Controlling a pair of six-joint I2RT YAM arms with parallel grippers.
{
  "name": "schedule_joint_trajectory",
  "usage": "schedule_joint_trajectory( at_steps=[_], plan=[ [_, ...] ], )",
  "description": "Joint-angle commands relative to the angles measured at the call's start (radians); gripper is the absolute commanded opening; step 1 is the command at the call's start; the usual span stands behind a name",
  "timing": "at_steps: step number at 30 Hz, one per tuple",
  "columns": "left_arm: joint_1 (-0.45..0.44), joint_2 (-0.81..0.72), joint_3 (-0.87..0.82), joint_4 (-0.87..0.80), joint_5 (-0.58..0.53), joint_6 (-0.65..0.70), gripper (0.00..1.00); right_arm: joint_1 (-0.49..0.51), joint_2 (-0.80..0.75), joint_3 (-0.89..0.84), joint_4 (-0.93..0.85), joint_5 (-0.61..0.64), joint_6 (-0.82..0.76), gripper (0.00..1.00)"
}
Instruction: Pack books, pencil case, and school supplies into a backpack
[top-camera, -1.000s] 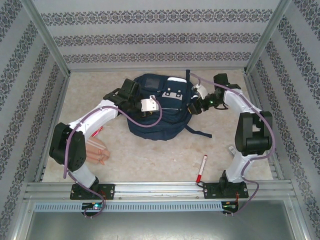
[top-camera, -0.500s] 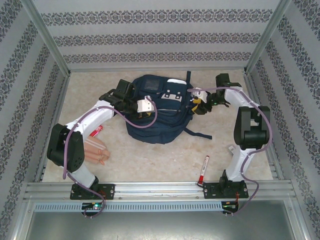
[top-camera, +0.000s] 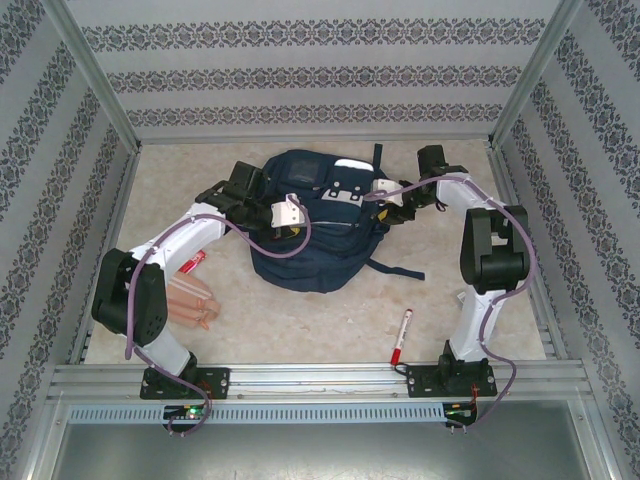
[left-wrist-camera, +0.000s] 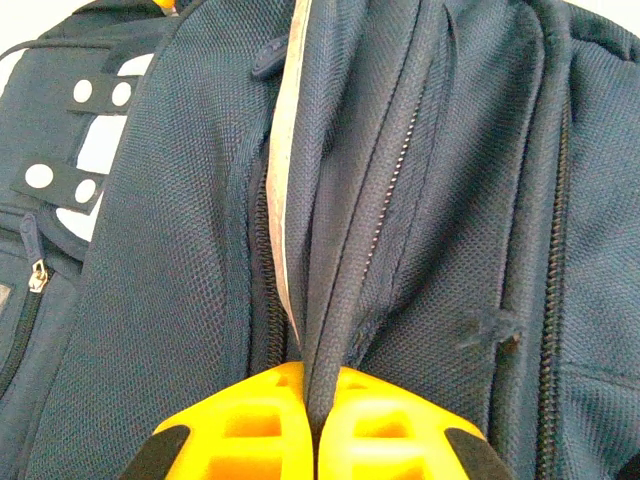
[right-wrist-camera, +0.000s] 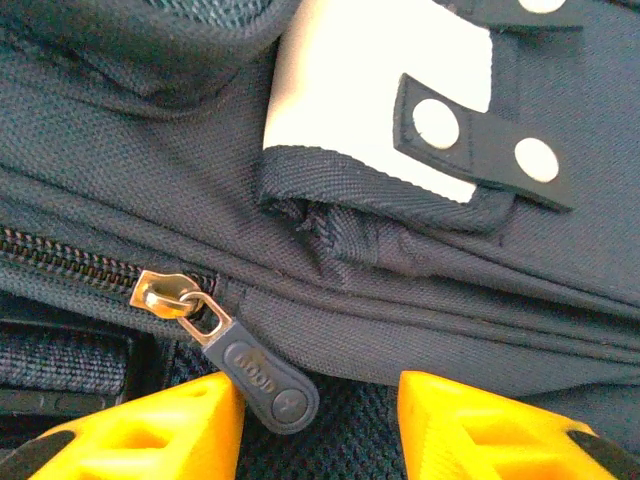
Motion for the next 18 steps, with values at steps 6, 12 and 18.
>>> schedule_joint_trajectory(
  at_steps=[6,12,18],
  plan=[
    [0.029,-0.045,0.014,0.13,0.12,-0.105,0.0,0.038,0.035,-0.004,-0.031,0.02,-0.075,0.31],
    [0.03,-0.033,0.024,0.116,0.082,-0.145,0.0,0.048,-0.049,-0.067,0.025,0.051,-0.064,0.11],
    [0.03,-0.014,0.04,0.07,-0.023,-0.221,0.0,0.046,-0.135,-0.082,0.026,0.074,-0.077,0.07]
  ],
)
